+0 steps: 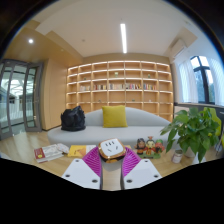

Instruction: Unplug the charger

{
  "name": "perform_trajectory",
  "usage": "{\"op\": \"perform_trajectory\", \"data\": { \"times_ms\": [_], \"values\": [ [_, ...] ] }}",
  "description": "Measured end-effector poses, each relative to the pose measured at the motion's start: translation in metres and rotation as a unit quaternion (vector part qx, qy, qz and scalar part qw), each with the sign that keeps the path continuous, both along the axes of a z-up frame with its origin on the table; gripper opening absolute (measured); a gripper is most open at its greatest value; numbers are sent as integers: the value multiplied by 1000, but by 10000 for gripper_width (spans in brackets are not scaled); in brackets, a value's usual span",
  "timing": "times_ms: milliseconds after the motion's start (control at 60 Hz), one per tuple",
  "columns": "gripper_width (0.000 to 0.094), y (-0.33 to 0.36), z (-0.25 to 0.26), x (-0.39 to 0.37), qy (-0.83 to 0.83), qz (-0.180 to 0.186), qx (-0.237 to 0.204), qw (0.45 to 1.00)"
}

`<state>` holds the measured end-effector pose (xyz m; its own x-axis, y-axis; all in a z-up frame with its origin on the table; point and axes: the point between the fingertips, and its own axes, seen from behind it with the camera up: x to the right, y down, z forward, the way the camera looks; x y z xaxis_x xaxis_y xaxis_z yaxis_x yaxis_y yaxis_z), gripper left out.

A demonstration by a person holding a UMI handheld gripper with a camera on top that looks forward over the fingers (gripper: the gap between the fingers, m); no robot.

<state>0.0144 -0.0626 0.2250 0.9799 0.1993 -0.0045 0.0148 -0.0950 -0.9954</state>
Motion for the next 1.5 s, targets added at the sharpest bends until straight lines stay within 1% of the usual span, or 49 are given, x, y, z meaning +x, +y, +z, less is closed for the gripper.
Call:
{"op": "perform_trajectory", "data": {
  "times_ms": [17, 83, 117, 183, 250, 383, 417, 500, 533, 583, 650, 667, 700, 883, 1200, 1367, 1500],
  "values": [
    [222, -6, -2, -3, -4, -4, -19, 1000],
    [238, -3, -67, 13, -24, -17, -83, 996],
    [249, -5, -100, 19, -39, -17, -114, 993],
    [269, -5, -153, 26, -47, -13, -157, 986],
    [295, -8, -182, 28, -43, -11, -189, 981],
    [361, -5, -214, 31, -27, -12, -214, 976],
    [382, -2, -212, 31, -20, -9, -209, 978],
    [429, 1, -211, 33, -10, -9, -219, 976],
    [468, 3, -212, 34, -7, -14, -224, 975],
    [608, 4, -211, 40, -5, -23, -226, 974],
    [840, 3, -203, 49, -6, -32, -223, 974],
    [870, 2, -200, 52, -8, -35, -221, 975],
    [849, 1, -194, 56, -11, -40, -216, 976],
    [851, -31, -152, 71, -32, -47, -196, 979],
    [852, -140, -66, 77, -45, -41, -155, 986],
    [850, -191, -45, 70, -45, -27, -151, 987],
    [857, -218, -42, 69, -43, -20, -151, 987]
  ]
}}
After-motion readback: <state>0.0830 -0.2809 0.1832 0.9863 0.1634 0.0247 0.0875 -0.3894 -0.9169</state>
